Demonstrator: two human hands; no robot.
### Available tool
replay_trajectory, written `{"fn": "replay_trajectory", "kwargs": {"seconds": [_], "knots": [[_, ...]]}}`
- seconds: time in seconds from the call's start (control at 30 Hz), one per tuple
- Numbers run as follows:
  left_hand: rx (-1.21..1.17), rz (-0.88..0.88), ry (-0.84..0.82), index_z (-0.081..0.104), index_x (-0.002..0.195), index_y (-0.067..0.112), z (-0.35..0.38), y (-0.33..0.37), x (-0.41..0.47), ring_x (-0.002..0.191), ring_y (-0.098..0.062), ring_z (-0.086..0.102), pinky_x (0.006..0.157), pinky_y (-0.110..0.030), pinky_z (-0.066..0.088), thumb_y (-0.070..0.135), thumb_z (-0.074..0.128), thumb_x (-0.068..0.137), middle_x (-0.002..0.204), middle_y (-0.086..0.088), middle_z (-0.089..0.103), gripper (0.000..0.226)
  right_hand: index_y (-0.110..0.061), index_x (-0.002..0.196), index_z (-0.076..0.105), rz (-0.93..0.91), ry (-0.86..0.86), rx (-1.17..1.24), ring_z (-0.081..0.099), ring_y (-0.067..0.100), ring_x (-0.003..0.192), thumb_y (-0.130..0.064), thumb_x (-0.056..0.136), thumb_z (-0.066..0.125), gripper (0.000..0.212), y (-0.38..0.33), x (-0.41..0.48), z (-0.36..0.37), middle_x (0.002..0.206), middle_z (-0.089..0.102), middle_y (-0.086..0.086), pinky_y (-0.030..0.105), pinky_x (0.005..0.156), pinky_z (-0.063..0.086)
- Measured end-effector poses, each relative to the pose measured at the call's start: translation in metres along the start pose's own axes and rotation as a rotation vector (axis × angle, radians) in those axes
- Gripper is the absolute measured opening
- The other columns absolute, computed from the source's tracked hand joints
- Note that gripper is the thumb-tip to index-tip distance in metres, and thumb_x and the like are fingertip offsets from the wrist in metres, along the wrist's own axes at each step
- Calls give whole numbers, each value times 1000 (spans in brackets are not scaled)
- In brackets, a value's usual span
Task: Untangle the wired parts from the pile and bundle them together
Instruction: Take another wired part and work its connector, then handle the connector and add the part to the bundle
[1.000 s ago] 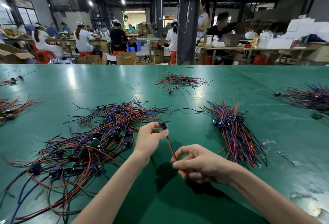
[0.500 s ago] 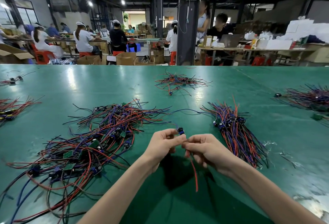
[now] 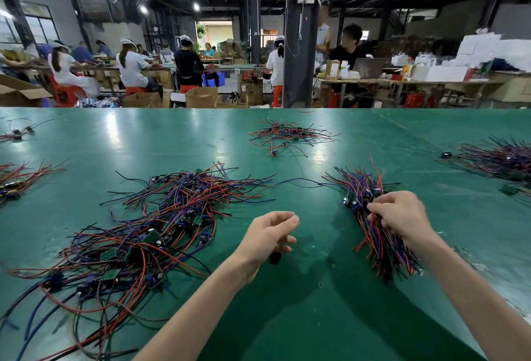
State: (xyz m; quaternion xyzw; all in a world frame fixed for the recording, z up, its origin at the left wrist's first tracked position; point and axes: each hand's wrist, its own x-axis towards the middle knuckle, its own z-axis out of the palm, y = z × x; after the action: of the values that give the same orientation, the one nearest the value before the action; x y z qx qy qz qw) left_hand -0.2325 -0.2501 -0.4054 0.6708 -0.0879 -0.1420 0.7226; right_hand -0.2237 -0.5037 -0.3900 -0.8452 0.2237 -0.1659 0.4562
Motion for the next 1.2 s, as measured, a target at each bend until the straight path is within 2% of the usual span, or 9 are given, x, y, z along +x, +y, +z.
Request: {"fn": "replay_trajectory", "kwargs": {"seconds": [0.13,0.27,0.33,0.4,0.53,0.67,0.8,1.03,1.2], "knots": [[72,32,26,63,101,13,-1,0,-2,65,-9,58,59,-21,50,19,60,92,102,-8,64,11,-13,98,61,-121,63,-291,63,27,84,-17,80,67,19,-3,-6,5,81,70,12,33,79,49],[518,228,166,62,112,12,-8,3,-3,79,-17,61,76,-31,53,26,59,93,97,1,64,24,-13,101,57,-188,136,-436,60,36,87,-27,83,66,24,-2,-15,7,87,66,17,39,75,48],[941,392,337,60,117,13,-21,7,-2,93,-19,58,86,-33,48,28,53,95,103,1,64,28,-11,99,56,-237,217,-515,60,38,83,-32,85,63,26,-4,-21,8,86,65,19,40,71,47],[1128,485,529,59,118,12,-39,17,-2,102,-20,53,88,-33,45,21,47,97,110,-4,63,27,-8,94,55,-329,305,-552,61,39,79,-31,87,61,25,-6,-27,10,85,63,20,39,66,45],[1367,219,853,55,124,11,-86,31,-2,112,-23,48,96,-33,41,6,50,88,120,-9,59,37,-8,88,55,-518,350,-501,60,37,69,-21,87,61,14,-14,-44,19,83,61,16,34,58,35],[1505,-25,784,55,127,19,-114,27,-4,121,-26,44,99,-40,37,14,52,91,128,-5,55,37,-11,91,55,-610,170,-523,62,32,71,-21,88,59,11,-17,-64,43,86,63,9,34,59,37],[1530,-27,754,62,119,20,-118,21,3,117,-24,48,98,-40,36,25,53,95,120,-2,61,26,-13,99,55,-663,14,-521,62,30,80,-25,90,55,15,-16,-77,63,93,63,4,35,65,43],[1371,134,844,68,92,17,-124,21,7,103,-26,49,85,-35,41,26,67,87,102,-6,64,10,-15,101,56,-657,-45,-470,59,28,79,-23,90,55,14,-16,-81,63,85,60,0,35,65,42],[927,697,1083,63,94,-2,-118,42,-2,80,-30,60,68,-32,47,8,60,90,91,-21,64,11,-15,102,57,-669,-57,-460,59,27,78,-23,91,55,14,-19,-85,63,78,53,-6,34,63,39]]}}
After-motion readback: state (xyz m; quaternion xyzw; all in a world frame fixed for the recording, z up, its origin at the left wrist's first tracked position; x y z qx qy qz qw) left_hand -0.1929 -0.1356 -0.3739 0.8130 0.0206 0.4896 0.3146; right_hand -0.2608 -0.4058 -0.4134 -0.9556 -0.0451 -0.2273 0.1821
